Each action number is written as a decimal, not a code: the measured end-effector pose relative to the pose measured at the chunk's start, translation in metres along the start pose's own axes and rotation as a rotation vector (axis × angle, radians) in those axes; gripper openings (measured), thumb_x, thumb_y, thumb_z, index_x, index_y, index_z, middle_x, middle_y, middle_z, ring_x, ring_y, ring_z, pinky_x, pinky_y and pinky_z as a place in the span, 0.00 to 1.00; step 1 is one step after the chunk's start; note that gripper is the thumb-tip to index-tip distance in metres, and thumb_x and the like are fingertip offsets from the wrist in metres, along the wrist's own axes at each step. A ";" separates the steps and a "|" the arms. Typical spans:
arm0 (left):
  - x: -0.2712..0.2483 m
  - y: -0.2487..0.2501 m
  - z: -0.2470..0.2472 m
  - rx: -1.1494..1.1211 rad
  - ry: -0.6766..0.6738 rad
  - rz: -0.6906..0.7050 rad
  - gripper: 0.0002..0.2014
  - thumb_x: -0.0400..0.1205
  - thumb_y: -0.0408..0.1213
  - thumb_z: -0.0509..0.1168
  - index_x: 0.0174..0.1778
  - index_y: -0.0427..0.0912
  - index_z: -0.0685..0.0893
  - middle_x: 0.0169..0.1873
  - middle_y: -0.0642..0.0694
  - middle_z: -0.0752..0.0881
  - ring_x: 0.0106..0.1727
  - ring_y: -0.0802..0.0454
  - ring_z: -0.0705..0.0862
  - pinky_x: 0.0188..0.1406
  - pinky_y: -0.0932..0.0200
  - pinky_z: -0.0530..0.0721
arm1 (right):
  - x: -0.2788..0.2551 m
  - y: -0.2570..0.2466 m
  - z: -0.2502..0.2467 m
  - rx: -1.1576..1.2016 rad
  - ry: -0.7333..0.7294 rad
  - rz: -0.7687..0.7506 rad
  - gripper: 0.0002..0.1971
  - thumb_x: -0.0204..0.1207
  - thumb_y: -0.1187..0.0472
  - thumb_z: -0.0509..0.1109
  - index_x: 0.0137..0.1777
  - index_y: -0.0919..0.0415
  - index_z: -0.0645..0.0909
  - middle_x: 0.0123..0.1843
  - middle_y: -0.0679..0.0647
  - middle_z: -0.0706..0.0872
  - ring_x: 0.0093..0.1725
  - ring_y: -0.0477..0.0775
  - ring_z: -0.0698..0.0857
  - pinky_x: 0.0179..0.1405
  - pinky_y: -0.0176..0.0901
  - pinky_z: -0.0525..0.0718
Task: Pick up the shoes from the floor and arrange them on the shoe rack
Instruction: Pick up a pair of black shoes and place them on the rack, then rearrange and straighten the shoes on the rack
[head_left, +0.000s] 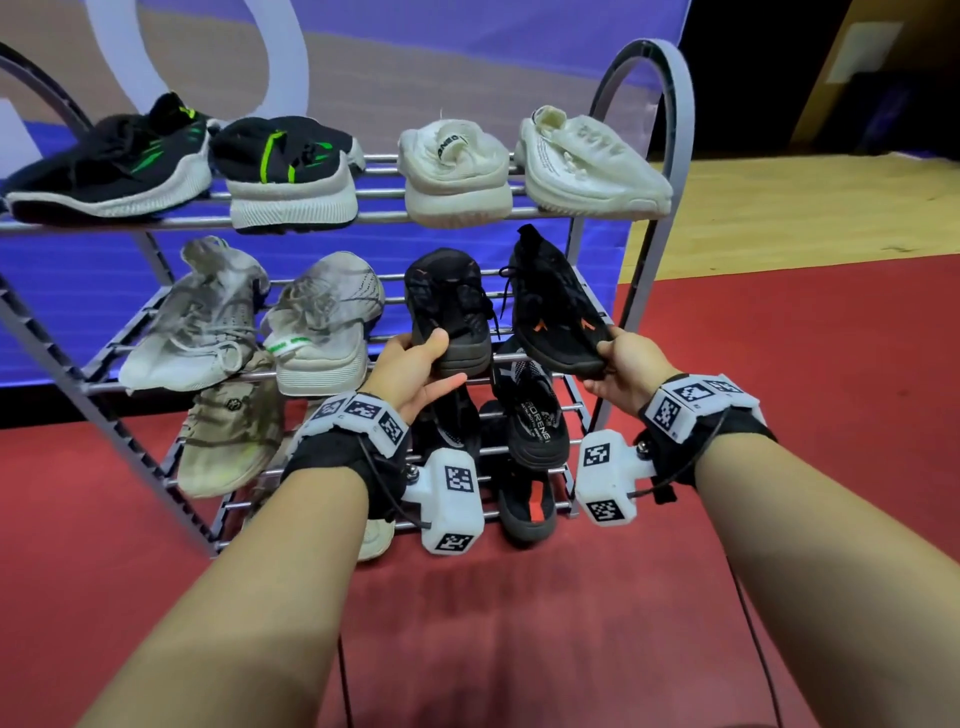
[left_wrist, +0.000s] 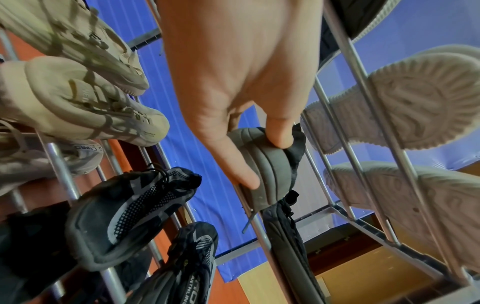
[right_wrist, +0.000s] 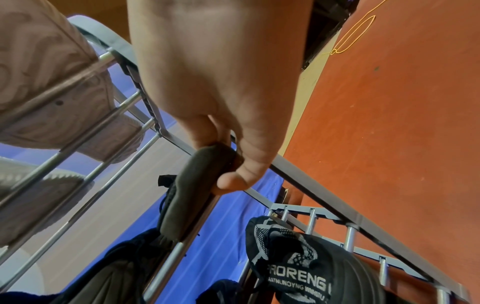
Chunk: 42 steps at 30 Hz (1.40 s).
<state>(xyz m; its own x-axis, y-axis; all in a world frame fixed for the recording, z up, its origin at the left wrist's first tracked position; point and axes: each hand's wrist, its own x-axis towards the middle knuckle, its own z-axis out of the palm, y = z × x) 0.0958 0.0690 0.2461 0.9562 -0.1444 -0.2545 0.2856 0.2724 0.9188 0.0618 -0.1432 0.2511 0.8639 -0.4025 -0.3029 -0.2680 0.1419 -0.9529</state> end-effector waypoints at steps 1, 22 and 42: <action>0.000 0.000 0.002 0.000 -0.002 0.006 0.11 0.85 0.34 0.60 0.62 0.37 0.69 0.64 0.39 0.79 0.59 0.45 0.82 0.53 0.51 0.82 | 0.001 0.001 0.000 0.017 0.008 0.004 0.25 0.81 0.73 0.46 0.73 0.57 0.70 0.43 0.57 0.78 0.32 0.52 0.76 0.26 0.41 0.73; -0.043 0.017 0.005 0.593 0.047 0.071 0.24 0.82 0.35 0.62 0.75 0.40 0.68 0.55 0.44 0.79 0.52 0.49 0.82 0.32 0.59 0.81 | -0.052 -0.016 -0.002 -0.388 0.038 0.007 0.07 0.79 0.68 0.55 0.51 0.62 0.73 0.33 0.56 0.72 0.28 0.54 0.77 0.29 0.40 0.73; -0.153 0.134 -0.095 0.757 0.114 0.351 0.06 0.81 0.29 0.60 0.49 0.44 0.79 0.36 0.50 0.79 0.29 0.58 0.77 0.29 0.62 0.76 | -0.172 -0.073 0.103 -0.568 -0.209 -0.468 0.11 0.75 0.71 0.58 0.35 0.58 0.76 0.33 0.56 0.78 0.26 0.48 0.73 0.26 0.35 0.71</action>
<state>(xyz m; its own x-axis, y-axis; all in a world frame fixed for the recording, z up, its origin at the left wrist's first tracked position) -0.0063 0.2183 0.3793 0.9938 -0.0626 0.0922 -0.1103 -0.4338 0.8942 -0.0233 0.0085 0.3741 0.9889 -0.1189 0.0895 0.0164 -0.5108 -0.8595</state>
